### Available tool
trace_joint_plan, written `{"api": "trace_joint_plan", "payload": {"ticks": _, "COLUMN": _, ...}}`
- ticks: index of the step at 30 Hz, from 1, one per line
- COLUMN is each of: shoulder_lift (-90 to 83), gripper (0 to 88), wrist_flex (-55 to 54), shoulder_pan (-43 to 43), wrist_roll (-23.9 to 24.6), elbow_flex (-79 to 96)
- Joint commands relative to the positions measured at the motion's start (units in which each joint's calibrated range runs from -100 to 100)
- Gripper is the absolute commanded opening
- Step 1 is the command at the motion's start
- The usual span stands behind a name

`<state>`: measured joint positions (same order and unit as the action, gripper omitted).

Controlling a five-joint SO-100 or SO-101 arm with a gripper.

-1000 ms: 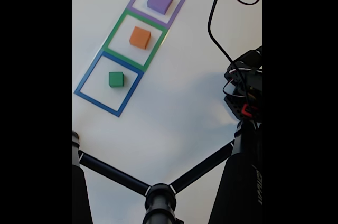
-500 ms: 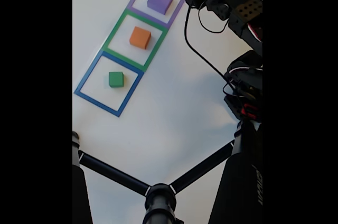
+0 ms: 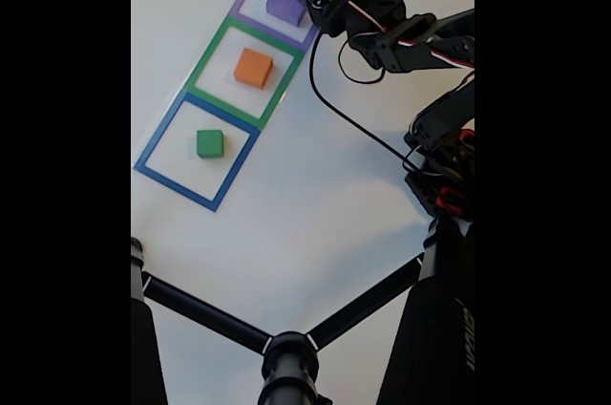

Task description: Tower of hanoi

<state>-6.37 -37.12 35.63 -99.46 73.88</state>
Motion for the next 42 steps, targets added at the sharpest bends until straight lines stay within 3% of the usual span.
{"api": "trace_joint_plan", "payload": {"ticks": 1, "shoulder_lift": 4.07, "gripper": 3.8, "wrist_flex": -7.74, "shoulder_pan": -1.69, "wrist_roll": -0.54, "elbow_flex": 0.12}}
{"api": "trace_joint_plan", "payload": {"ticks": 26, "shoulder_lift": 18.69, "gripper": 5.9, "wrist_flex": -18.34, "shoulder_pan": -3.13, "wrist_roll": -0.54, "elbow_flex": -3.43}}
{"api": "trace_joint_plan", "payload": {"ticks": 36, "shoulder_lift": 19.9, "gripper": 23.9, "wrist_flex": -19.15, "shoulder_pan": -2.75, "wrist_roll": -0.54, "elbow_flex": -3.97}}
{"api": "trace_joint_plan", "payload": {"ticks": 42, "shoulder_lift": 11.82, "gripper": 23.2, "wrist_flex": -12.35, "shoulder_pan": -2.84, "wrist_roll": -0.54, "elbow_flex": -3.7}}
